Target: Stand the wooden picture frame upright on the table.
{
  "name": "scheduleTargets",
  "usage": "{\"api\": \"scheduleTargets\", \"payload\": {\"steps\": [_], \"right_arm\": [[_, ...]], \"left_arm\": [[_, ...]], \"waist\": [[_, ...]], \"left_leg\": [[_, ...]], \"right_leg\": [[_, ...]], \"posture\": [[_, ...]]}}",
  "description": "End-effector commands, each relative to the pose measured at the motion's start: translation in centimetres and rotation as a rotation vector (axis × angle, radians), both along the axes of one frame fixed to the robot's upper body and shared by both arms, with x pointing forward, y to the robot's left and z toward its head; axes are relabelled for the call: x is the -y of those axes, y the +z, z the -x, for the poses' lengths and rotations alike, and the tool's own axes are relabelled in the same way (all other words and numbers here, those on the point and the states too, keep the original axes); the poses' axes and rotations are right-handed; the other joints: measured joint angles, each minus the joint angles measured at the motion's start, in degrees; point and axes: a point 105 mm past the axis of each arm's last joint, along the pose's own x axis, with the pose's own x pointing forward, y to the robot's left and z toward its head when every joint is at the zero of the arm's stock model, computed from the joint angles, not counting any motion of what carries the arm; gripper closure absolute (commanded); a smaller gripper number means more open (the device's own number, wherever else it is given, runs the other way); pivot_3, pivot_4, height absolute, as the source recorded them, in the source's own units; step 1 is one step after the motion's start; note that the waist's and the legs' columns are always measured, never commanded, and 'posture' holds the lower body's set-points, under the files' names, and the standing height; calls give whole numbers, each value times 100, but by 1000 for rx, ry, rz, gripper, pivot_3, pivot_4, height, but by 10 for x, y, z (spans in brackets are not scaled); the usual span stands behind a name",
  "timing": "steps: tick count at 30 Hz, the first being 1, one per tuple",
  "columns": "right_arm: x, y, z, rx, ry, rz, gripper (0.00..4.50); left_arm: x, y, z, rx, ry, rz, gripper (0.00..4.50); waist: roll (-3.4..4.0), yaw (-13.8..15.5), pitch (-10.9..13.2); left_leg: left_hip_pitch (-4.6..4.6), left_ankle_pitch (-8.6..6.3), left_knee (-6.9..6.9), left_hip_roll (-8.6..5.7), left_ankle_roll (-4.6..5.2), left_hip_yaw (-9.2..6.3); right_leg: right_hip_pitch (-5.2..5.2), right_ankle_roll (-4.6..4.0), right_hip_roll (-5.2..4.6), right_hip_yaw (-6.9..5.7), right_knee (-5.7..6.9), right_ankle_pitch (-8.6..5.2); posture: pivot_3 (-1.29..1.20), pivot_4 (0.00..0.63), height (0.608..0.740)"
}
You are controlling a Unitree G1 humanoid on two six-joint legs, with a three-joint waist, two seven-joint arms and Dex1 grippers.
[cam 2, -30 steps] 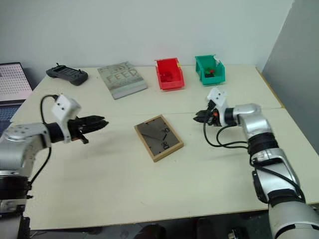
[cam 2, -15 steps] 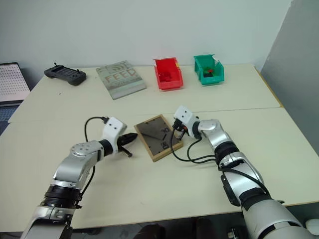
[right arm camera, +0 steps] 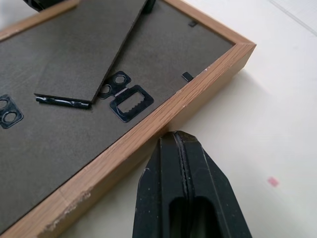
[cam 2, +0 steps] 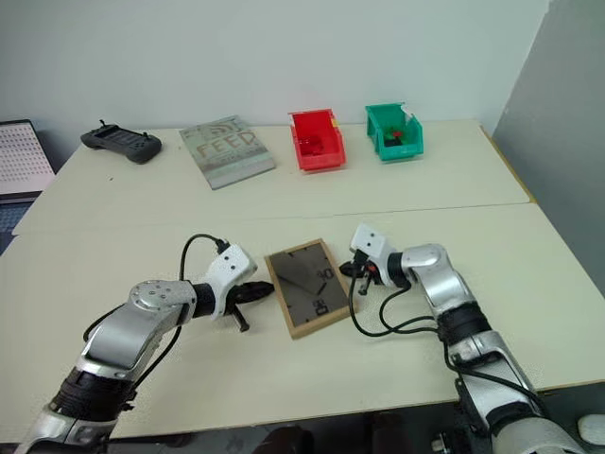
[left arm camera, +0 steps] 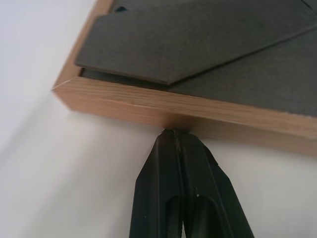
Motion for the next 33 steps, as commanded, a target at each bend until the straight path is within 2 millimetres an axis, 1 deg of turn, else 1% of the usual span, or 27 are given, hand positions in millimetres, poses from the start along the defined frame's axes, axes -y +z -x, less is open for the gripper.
{"api": "scheduleTargets", "payload": {"steps": [1, 3, 6, 8, 10, 12, 13, 15, 16, 17, 19, 20, 22, 23, 25, 26, 27, 29, 30, 31, 33], "right_arm": [[-23, 16, 32, 15, 166, -16, 4500], [-17, 13, 36, 16, 160, 18, 4500], [-4, 10, 33, 39, 115, 67, 4500], [12, 9, 24, 62, 54, 95, 4500], [25, 11, 19, 67, 1, 101, 4500], [34, 11, 17, 69, -27, 106, 4500], [38, 11, 16, 62, -47, 102, 4500], [45, 9, 18, 49, -70, 97, 4500], [47, 8, 19, 47, -73, 97, 4500], [48, 7, 21, 41, -69, 96, 4500], [48, 2, 29, 19, -43, 90, 4500], [47, 0, 32, 6, -28, 85, 4500], [41, -2, 36, -4, -5, 72, 4500], [37, -3, 36, -3, -3, 67, 4500], [29, -4, 37, -3, 4, 54, 4500], [27, -4, 37, -3, 8, 51, 4500], [24, -4, 37, -2, 16, 50, 4500], [21, -4, 39, -3, 37, 54, 4500], [20, -4, 41, -7, 46, 56, 4500], [20, -5, 42, -11, 53, 58, 4500], [20, -7, 47, -21, 70, 70, 4500]], "left_arm": [[21, 14, 23, 10, -173, 1, 4475], [14, 9, 25, -7, -168, -29, 4475], [-2, 0, 25, -39, -149, -84, 4475], [-21, -8, 35, -121, -132, -118, 4475], [-39, -13, 51, -206, -141, -154, 4475], [-52, -16, 62, -256, -141, -179, 4475], [-60, -16, 64, -276, -112, -179, 4475], [-71, -12, 70, -327, -63, -139, 4475], [-72, -11, 72, -340, -55, -122, 4475], [-68, -4, 77, -380, -50, -52, 4296], [-48, 21, 97, -525, -75, 193, 4046], [-41, 31, 103, -586, -76, 293, 3890], [-36, 45, 109, -700, -50, 479, 3467], [-36, 49, 110, -754, -29, 568, 3237], [-40, 47, 110, -832, 42, 695, 2928], [-42, 42, 109, -855, 82, 735, 2658], [-43, 37, 111, -872, 112, 761, 2485], [-41, 26, 119, -916, 149, 788, 2066], [-40, 20, 123, -930, 169, 797, 1929], [-38, 16, 125, -938, 188, 803, 1630], [-34, 7, 129, -948, 224, 823, 1274]], "waist": [[0, 13, 0], [0, 15, 0], [0, 31, 0], [-1, 64, 0], [-1, 77, -1], [1, 71, -2], [1, 66, -2], [5, 68, -5], [5, 74, -4], [5, 73, -4], [5, 83, -4], [2, 84, -2], [2, 88, -2], [4, 93, -3], [2, 86, -4], [9, 86, -9], [8, 85, -9], [7, 78, -8], [7, 72, -9], [7, 78, -9], [5, 96, -10]], "left_leg": [[2, 0, 0, 0, 0, -1], [9, -1, -1, 1, 1, 0], [10, -1, -1, 1, 2, 0], [11, -1, 1, 0, 2, 1], [13, -1, 0, 0, 2, 2], [15, -1, -4, 4, 2, 2], [21, -1, -8, 4, 2, 6], [26, -2, -13, 6, 3, 7], [27, -3, -15, 6, 5, 6], [27, -7, -14, 7, 12, 6], [26, -14, -13, 7, 25, 7], [25, -14, -11, 6, 25, 6], [13, -16, -2, 8, 29, 0], [14, -17, 0, 8, 30, 1], [19, -17, 5, 8, 32, -2], [23, -17, 6, 8, 31, -5], [35, -17, 2, 7, 31, -2], [41, -16, -2, 9, 29, -4], [41, -12, -1, 9, 21, -4], [47, -9, -4, 8, 14, -3], [47, -6, -4, 7, 8, -5]], "right_leg": [[3, 0, 0, -2, 2, 0], [7, 0, 1, 0, 2, 0], [8, 0, 2, 0, 5, -1], [9, 0, 2, 1, 3, -1], [11, 0, 2, 3, 0, -1], [12, -1, 3, 1, -5, -1], [14, -1, 3, 4, -5, -1], [17, -2, 5, 8, -8, -2], [19, -2, 5, 6, -9, -2], [20, -2, 5, 5, -10, -2], [20, -1, 5, 6, -9, -2], [20, -1, 5, 5, -9, -2], [19, -1, 5, -3, -10, -2], [21, 0, 5, -3, -10, -2], [27, 1, 5, -8, -5, -2], [28, 1, 5, -10, -1, -2], [35, 1, 5, -4, 4, -3], [35, 0, 7, -5, 3, -3], [34, 0, 7, -2, 4, -3], [34, 0, 7, 9, -1, -3], [35, -1, 6, 9, -6, -3]], "posture": [[0, 150, 740], [0, 150, 740], [0, 150, 740], [0, 150, 740], [0, 150, 740], [0, 150, 740], [0, 150, 740], [0, 150, 740], [0, 150, 740], [0, 150, 740], [0, 150, 740], [0, 150, 740], [0, 150, 740], [0, 150, 740], [0, 150, 740], [0, 150, 740], [0, 150, 740], [0, 150, 740], [0, 150, 740], [0, 150, 740], [0, 150, 740]]}}
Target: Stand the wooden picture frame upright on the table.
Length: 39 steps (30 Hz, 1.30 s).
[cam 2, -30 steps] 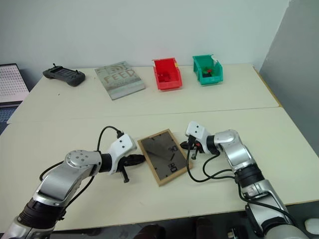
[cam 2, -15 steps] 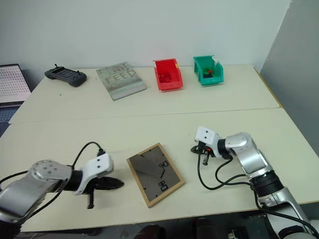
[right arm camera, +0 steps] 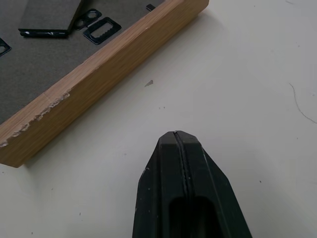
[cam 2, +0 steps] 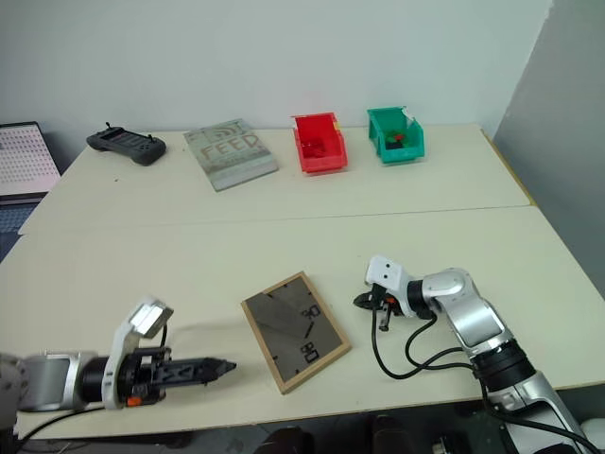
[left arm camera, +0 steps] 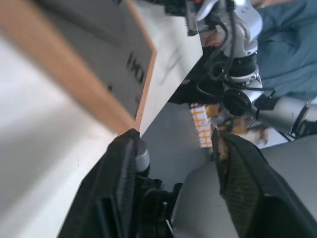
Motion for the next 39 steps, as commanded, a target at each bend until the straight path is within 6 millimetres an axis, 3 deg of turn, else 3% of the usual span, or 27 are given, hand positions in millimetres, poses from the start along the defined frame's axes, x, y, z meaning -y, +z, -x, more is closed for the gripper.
{"api": "scheduleTargets", "payload": {"steps": [1, 6, 9, 14, 18, 22, 34, 36, 39], "right_arm": [[-7, 8, 11, 16, 71, 3, 4500], [-9, 2, 23, -20, 109, 20, 4500], [-17, 1, 27, -36, 139, 21, 4500], [-40, 4, 34, -50, 196, -8, 4500], [-52, 7, 36, -46, 224, -21, 4500], [-50, 7, 32, -37, 210, -12, 4500], [-9, -12, 15, -23, 79, 61, 4500], [-5, -12, 13, -17, 61, 59, 4500], [7, 4, -6, 48, -31, 27, 4500]], "left_arm": [[8, -11, 5, -17, 63, 6, 1028], [23, -42, -4, -61, 202, -11, 27], [32, -60, -13, -89, 269, -38, 27], [51, -72, -21, -122, 264, -37, 27], [60, -74, -22, -124, 236, -34, 27], [62, -69, -25, -104, 227, -13, 27], [28, -53, -36, -97, 297, 17, 2444], [28, -51, -35, -94, 283, 13, 2822], [31, -37, -47, -28, 277, 16, 3185]], "waist": [[0, 13, -2], [4, 40, -9], [18, 40, -26], [61, 158, -70], [67, 212, -73], [67, 233, -76], [62, 140, -72], [58, 136, -69], [56, 140, -68]], "left_leg": [[0, 0, 0, 0, -1, -1], [41, -11, -4, -2, 14, -5], [46, -9, -6, -2, 10, -4], [69, -11, -4, -11, 14, -3], [116, -13, -10, -14, 17, -7], [144, -20, -12, -17, 26, -18], [141, -24, -21, -9, 17, -21], [141, -26, -21, -8, 16, -24], [141, -27, -21, -9, 15, -25]], "right_leg": [[1, 0, 0, -1, 0, 0], [47, 0, -2, -5, -18, 0], [50, 0, -2, -4, -16, 0], [78, 1, -8, -4, -20, 0], [132, 3, -8, -8, -29, -2], [170, 9, -9, -14, -47, -7], [160, -3, -6, -20, -38, -20], [158, -4, -5, -23, -34, -24], [159, -2, -5, -23, -35, -25]], "posture": [[0, 150, 740], [0, 150, 740], [0, 150, 740], [0, 150, 740], [0, 150, 740], [0, 150, 740], [0, 150, 740], [0, 150, 740], [0, 150, 740]]}}
